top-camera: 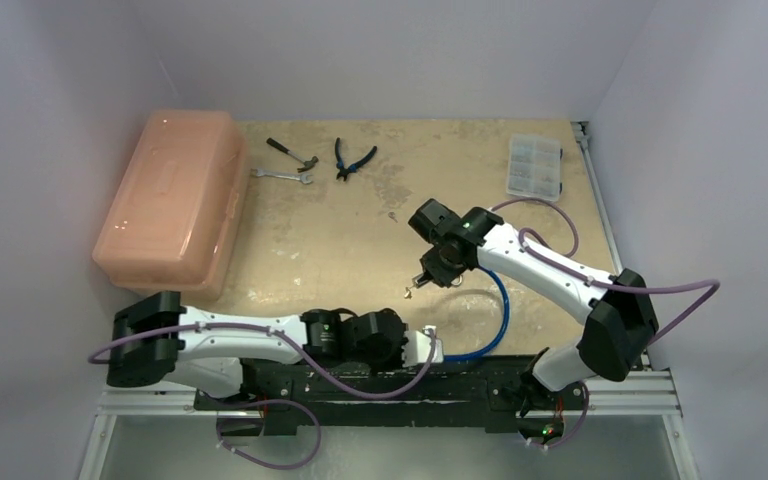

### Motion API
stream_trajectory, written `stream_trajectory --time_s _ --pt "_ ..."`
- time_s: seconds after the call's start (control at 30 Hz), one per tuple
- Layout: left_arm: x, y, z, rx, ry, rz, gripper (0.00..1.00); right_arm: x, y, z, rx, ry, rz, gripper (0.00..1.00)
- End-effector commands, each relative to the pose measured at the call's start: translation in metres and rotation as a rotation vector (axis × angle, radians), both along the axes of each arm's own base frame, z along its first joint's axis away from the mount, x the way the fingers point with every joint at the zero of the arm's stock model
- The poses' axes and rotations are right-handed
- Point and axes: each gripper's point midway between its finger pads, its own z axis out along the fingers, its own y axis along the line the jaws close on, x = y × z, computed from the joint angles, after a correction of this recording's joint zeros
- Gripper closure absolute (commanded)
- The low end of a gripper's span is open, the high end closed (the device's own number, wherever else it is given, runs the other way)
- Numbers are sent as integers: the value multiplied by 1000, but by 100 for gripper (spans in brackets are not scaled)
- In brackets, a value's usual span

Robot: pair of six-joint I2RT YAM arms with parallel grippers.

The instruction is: Unlock with the key

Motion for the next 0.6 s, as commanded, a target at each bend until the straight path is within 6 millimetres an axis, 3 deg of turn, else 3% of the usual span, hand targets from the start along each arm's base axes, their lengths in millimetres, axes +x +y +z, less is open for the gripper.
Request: stream_trajectory --time_s 0.0,0.2,0.37,0.57 --pt "29 -15 53 -201 -94 122 100 8 -9 35 -13 -73 -13 100" --pt "49 -1 68 -252 -155 238 100 20 -2 49 -5 -108 -12 100" --pt "71 14 77 -326 -209 400 100 42 15 61 -7 -156 18 100" --pt "84 32 65 -359 -189 536 100 67 47 67 -14 -152 82 100"
